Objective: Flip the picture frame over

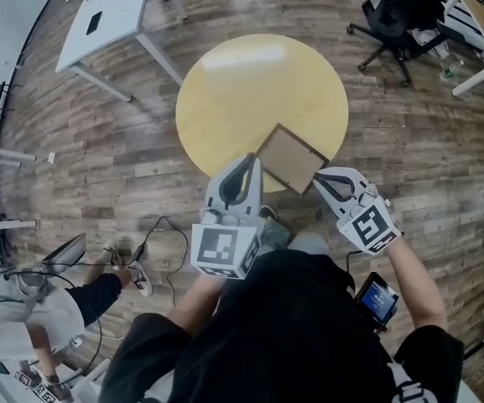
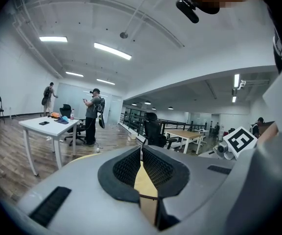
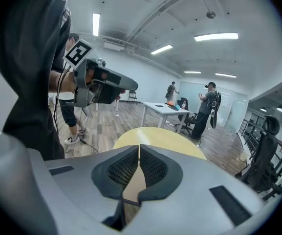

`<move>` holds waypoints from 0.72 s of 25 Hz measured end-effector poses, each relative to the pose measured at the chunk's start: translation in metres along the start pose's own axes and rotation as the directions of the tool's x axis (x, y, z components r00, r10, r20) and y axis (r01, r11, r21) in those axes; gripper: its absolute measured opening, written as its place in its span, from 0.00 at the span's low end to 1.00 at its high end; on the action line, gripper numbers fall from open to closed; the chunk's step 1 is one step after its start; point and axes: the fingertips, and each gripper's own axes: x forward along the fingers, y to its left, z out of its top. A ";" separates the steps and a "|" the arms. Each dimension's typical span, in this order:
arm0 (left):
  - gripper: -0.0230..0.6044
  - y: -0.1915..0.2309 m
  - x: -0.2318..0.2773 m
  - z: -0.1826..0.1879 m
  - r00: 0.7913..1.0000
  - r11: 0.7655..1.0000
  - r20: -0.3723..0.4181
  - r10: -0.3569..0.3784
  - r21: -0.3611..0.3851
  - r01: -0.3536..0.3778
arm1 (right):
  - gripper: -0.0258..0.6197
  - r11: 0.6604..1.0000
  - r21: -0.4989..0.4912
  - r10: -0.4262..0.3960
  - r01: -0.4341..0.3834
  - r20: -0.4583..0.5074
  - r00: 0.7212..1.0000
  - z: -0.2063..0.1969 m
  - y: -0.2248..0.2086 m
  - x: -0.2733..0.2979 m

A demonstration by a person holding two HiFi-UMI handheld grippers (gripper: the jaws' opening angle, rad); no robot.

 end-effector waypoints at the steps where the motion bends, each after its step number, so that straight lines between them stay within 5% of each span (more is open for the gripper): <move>1: 0.09 0.004 0.004 -0.002 1.000 1.000 -0.005 -0.009 0.000 0.009 | 0.07 1.000 -0.014 0.008 -0.008 -0.023 1.000 -0.006 0.000 0.005; 6: 0.09 0.017 0.019 -0.010 0.999 0.999 -0.032 -0.034 -0.010 0.034 | 0.07 0.988 -0.111 0.088 -0.104 -0.144 0.986 -0.044 0.014 0.031; 14: 0.09 0.021 0.036 -0.032 0.993 0.998 -0.100 -0.065 -0.025 0.063 | 0.08 0.931 -0.222 0.202 -0.289 -0.345 0.917 -0.133 0.057 0.064; 18: 0.09 0.028 0.047 -0.034 0.992 0.998 -0.111 -0.054 -0.017 0.052 | 0.22 0.884 -0.263 0.258 -0.387 -0.415 0.872 -0.160 0.066 0.077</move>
